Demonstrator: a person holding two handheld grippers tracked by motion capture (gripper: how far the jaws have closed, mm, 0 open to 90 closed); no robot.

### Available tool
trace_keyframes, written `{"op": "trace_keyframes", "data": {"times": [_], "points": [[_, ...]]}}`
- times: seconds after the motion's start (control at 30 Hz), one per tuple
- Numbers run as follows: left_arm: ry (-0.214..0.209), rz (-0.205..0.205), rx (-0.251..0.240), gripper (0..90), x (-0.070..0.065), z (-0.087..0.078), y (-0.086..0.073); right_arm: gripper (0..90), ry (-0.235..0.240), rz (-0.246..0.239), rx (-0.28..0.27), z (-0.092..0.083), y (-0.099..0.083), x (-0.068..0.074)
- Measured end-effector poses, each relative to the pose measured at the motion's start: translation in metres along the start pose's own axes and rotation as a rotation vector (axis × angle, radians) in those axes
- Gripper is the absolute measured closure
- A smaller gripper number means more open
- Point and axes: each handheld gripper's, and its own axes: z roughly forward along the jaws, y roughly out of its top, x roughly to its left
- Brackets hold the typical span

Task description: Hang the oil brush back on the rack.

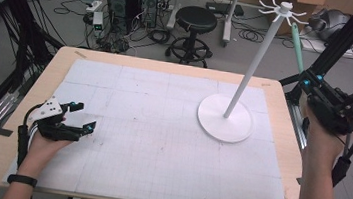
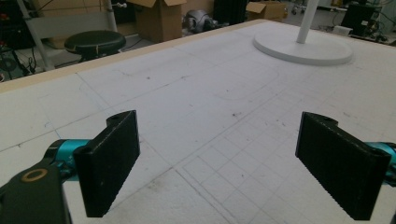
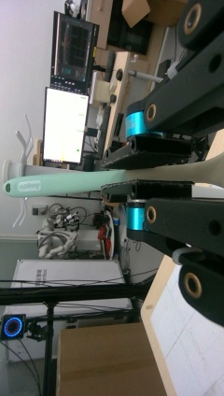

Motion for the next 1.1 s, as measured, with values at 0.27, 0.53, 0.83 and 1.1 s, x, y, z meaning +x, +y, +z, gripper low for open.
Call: {"op": "trace_keyframes", "data": {"times": [0.27, 0.53, 0.83, 1.1], "points": [[-0.004, -0.001, 0.003, 14.3, 0.000, 0.001, 0.000, 82.4, -0.014, 0.008, 0.012, 0.006, -0.002, -0.002], [-0.005, -0.002, 0.005, 14.3, -0.001, 0.001, -0.001, 82.3, -0.019, 0.019, 0.022, 0.015, -0.006, -0.003], [-0.005, 0.002, 0.008, 14.3, -0.001, 0.001, 0.000, 81.8, -0.011, 0.046, 0.054, 0.025, -0.011, -0.005], [-0.008, 0.000, 0.009, 14.3, -0.002, 0.001, -0.001, 80.2, 0.010, 0.050, 0.090, 0.033, -0.015, -0.006]]}}
